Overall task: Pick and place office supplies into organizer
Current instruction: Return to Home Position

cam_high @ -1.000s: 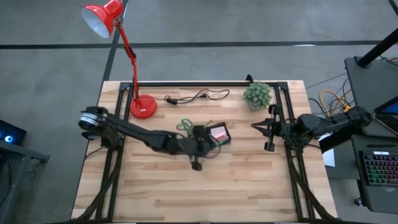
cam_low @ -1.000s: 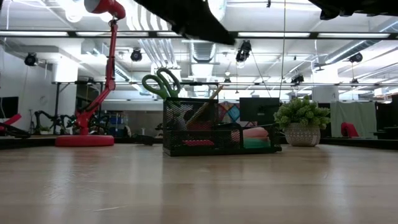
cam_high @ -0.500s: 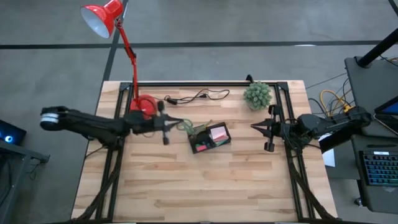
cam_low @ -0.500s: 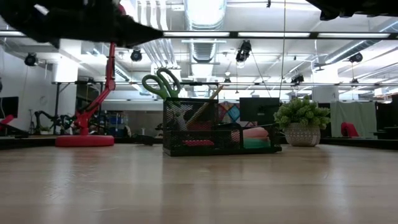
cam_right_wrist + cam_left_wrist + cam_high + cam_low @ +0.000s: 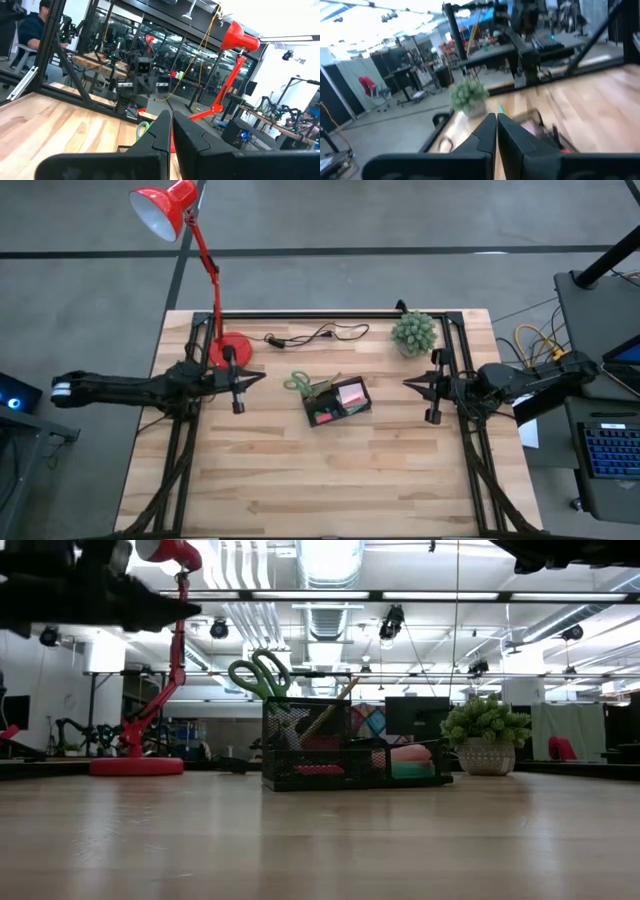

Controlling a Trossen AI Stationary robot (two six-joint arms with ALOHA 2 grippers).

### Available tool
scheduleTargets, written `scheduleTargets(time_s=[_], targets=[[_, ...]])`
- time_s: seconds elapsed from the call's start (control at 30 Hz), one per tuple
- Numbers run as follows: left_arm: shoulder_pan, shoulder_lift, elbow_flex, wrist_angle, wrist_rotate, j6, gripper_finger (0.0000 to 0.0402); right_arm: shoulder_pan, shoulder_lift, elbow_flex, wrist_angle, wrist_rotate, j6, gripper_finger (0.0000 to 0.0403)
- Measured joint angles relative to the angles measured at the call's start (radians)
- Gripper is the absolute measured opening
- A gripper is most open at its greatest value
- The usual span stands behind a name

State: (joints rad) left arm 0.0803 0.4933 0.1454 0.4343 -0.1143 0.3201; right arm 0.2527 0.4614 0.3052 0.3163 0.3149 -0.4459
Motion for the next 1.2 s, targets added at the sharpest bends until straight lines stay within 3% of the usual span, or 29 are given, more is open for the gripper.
scheduleTargets(time_s=[0.4, 0.57, 0.73, 0.87, 0.97, 1.1, 1.2], targets=[[-0.001, -0.255, -0.045, -0.298, 0.0, -0.045, 0.0, 0.0, 0.0, 0.0, -0.022, 0.0, 0.017, 0.0008], [-0.002, -0.358, -0.084, -0.319, 0.037, -0.053, 0.0, 0.0, 0.0, 0.0, -0.022, 0.0, 0.02, 0.0008], [-0.002, -0.454, -0.137, -0.355, 0.038, -0.048, 0.0, 0.0, 0.0, 0.0, -0.103, -0.004, 0.127, 0.0008], [-0.002, -0.467, -0.137, -0.354, 0.039, -0.047, 0.0, 0.0, 0.002, -0.001, -0.163, -0.009, 0.185, 0.0008], [-0.003, -0.454, -0.137, -0.333, 0.061, -0.048, 0.0, -0.001, 0.004, -0.028, -0.155, -0.062, 0.229, 0.0008], [-0.003, -0.434, -0.138, -0.342, 0.061, -0.05, 0.0, -0.004, 0.005, -0.123, -0.136, -0.233, 0.311, 0.0008], [-0.003, -0.428, -0.138, -0.325, 0.061, -0.036, 0.0, -0.019, 0.009, -0.201, 0.015, -0.32, 0.319, 0.0008]])
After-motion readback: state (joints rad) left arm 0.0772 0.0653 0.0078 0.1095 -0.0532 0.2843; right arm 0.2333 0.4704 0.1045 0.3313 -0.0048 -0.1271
